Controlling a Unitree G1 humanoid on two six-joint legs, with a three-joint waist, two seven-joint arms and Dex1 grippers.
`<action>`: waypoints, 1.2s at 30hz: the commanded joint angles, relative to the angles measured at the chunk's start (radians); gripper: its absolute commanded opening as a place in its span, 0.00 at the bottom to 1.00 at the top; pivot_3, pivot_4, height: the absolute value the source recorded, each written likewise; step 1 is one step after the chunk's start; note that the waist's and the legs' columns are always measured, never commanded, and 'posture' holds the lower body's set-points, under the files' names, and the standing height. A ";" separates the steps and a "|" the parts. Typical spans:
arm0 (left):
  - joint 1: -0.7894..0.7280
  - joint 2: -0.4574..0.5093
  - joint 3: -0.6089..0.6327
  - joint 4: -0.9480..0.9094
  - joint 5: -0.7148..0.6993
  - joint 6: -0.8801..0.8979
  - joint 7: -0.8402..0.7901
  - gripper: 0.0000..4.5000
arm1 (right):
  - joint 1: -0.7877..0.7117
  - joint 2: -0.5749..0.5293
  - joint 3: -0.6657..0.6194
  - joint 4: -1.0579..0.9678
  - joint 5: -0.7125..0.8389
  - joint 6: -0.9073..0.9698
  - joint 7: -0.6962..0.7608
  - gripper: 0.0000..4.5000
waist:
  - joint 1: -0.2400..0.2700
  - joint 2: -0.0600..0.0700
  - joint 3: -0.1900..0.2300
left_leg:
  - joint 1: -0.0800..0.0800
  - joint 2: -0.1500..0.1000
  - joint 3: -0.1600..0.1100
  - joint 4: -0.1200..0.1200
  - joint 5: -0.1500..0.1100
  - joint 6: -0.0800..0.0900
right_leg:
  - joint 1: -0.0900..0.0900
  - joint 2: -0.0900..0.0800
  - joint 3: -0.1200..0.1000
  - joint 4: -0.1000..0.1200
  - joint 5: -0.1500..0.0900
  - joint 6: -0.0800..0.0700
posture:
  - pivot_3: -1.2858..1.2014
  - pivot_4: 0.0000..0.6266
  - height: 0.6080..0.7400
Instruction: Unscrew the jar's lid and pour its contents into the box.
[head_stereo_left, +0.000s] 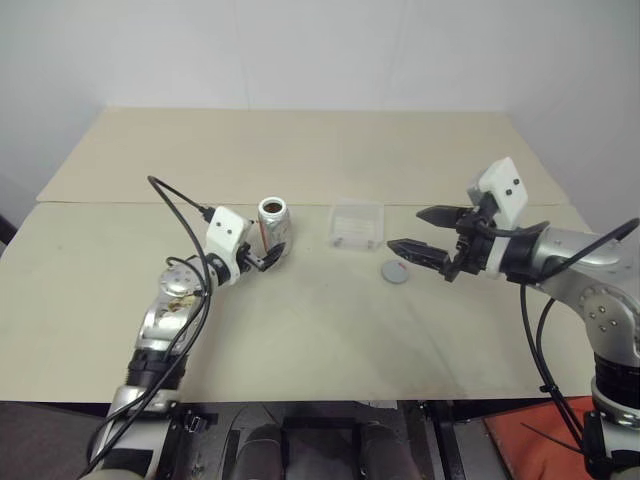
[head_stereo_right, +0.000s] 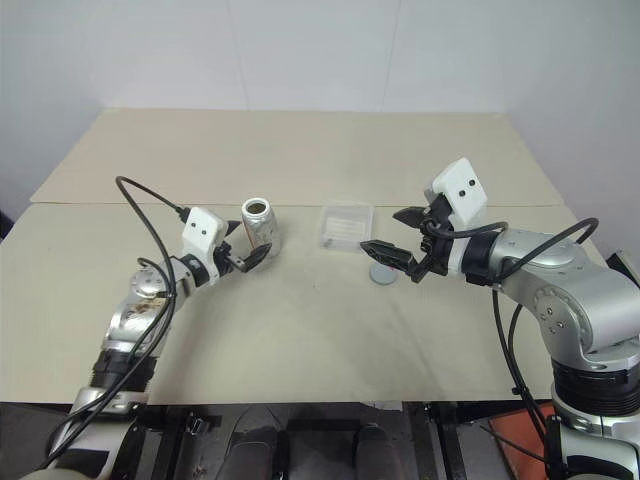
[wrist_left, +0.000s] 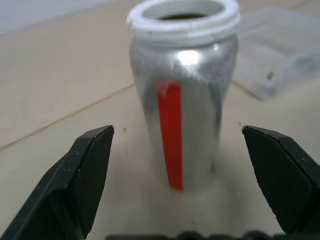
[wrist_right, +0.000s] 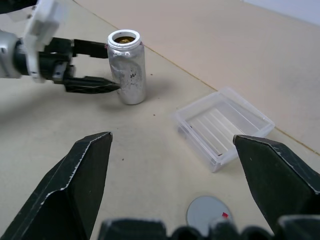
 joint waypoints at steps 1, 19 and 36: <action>0.076 0.091 0.039 -0.197 -0.082 0.088 -0.094 0.99 | 0.002 -0.019 -0.023 -0.036 0.013 -0.008 0.003 1.00 | -0.004 0.000 0.000 | 0.000 0.000 0.000 0.000 0.000 0.000 | 0.000 0.000 0.000 0.000 0.000 0.000 | 0.52 0.24 1.00; 0.252 0.381 0.288 -0.442 -0.471 0.087 -0.538 0.99 | 0.156 -0.104 -0.047 -0.076 0.012 -0.184 0.223 1.00 | -0.004 0.000 0.000 | 0.003 0.001 0.002 -0.001 -0.001 0.001 | 0.002 0.000 0.000 -0.004 -0.001 -0.001 | 0.52 0.24 1.00; 0.265 0.393 0.289 -0.439 -0.495 0.104 -0.542 0.99 | 0.225 -0.128 -0.090 -0.084 0.004 -0.254 0.238 1.00 | -0.004 0.000 0.000 | 0.003 0.001 0.002 -0.001 -0.001 0.001 | 0.001 0.000 0.001 -0.005 -0.001 -0.001 | 0.52 0.24 1.00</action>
